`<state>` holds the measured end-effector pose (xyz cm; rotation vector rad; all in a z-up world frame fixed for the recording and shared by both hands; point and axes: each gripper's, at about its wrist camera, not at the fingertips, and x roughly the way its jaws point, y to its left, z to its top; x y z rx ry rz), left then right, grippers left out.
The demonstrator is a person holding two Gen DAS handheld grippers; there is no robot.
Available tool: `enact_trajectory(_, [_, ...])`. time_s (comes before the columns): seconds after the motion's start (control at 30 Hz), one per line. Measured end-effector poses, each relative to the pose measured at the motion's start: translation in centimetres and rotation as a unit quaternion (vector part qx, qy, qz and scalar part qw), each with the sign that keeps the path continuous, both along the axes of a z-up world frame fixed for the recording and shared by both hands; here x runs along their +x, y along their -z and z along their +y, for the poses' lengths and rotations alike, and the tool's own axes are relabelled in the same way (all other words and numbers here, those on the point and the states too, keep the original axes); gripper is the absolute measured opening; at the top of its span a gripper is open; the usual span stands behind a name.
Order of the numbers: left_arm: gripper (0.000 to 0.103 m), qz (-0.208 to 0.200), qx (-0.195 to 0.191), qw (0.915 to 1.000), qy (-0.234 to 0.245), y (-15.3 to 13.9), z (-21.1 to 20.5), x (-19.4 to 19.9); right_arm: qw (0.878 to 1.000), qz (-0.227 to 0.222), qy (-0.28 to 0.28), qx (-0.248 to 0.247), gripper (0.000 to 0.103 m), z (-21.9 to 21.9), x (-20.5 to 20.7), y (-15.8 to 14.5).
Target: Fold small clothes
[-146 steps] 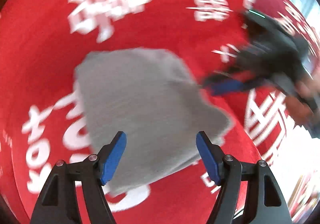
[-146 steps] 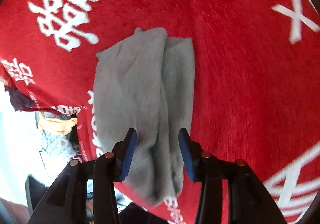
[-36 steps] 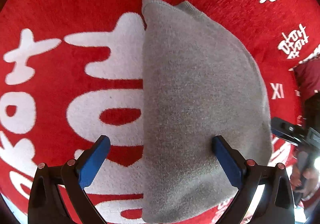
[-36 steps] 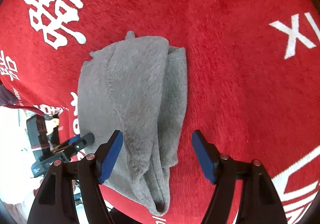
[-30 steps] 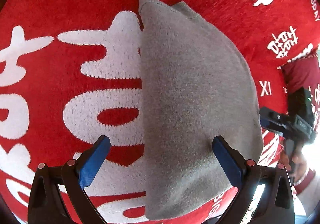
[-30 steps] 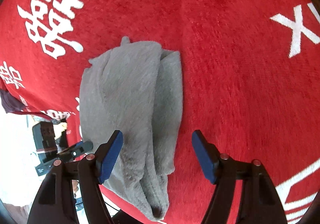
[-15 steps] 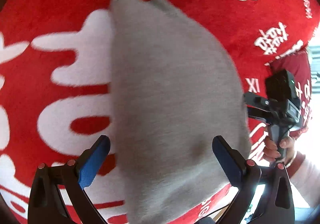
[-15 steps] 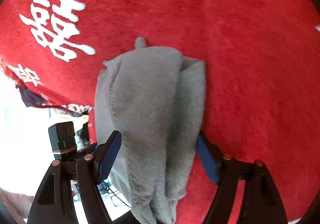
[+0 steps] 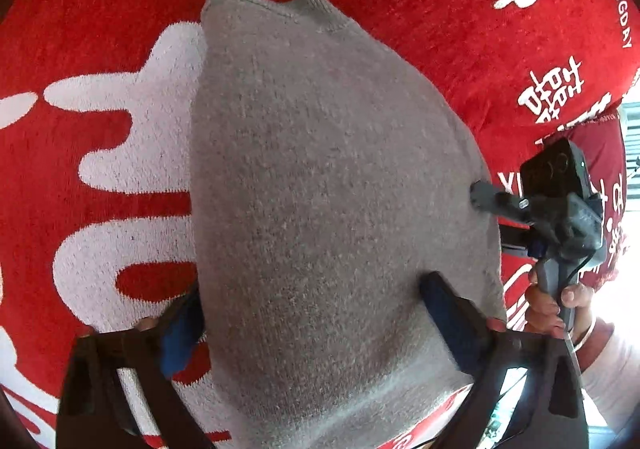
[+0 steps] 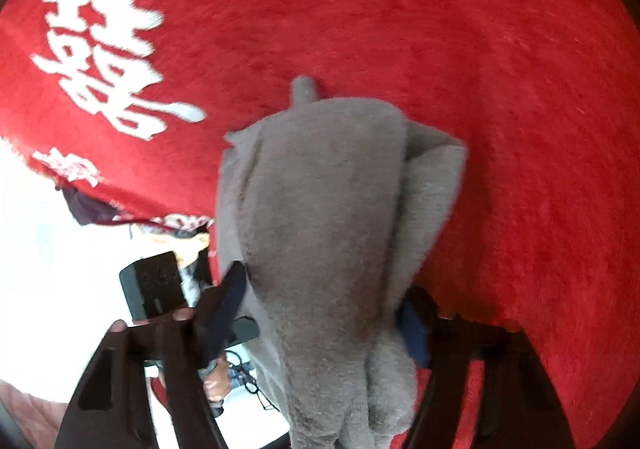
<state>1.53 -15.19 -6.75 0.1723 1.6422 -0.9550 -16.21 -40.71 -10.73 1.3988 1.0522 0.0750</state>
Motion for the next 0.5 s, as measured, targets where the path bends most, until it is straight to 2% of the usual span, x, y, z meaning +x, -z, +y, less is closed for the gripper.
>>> enact_trajectory(0.07, [0.078, -0.008, -0.006, 0.9999, -0.006, -0.5, 0.2, -0.1, 1.0, 0.009, -0.003, -0.015, 0.052, 0.2, 0.0, -0.4])
enact_trajectory(0.1, [0.069, -0.014, -0.015, 0.9997, -0.009, -0.9, 0.4, -0.2, 1.0, 0.009, -0.003, -0.02, 0.05, 0.3, 0.1, -0.7])
enact_trajectory(0.2, [0.052, -0.023, -0.036, 0.9989, -0.018, -2.1, 1.2, -0.3, 1.0, 0.002, 0.008, -0.023, 0.042, 0.8, 0.2, -1.6])
enact_trajectory(0.33, [0.047, -0.022, -0.06, 0.9977, -0.023, -3.6, 1.6, -0.4, 1.0, -0.016, 0.026, -0.007, 0.035, 1.1, -0.6, -2.8])
enact_trajectory(0.5, [0.047, -0.022, -0.086, 0.9959, -0.016, -6.0, 2.5, -1.3, 0.999, -0.037, 0.024, 0.003, 0.035, 2.4, -0.9, -5.1])
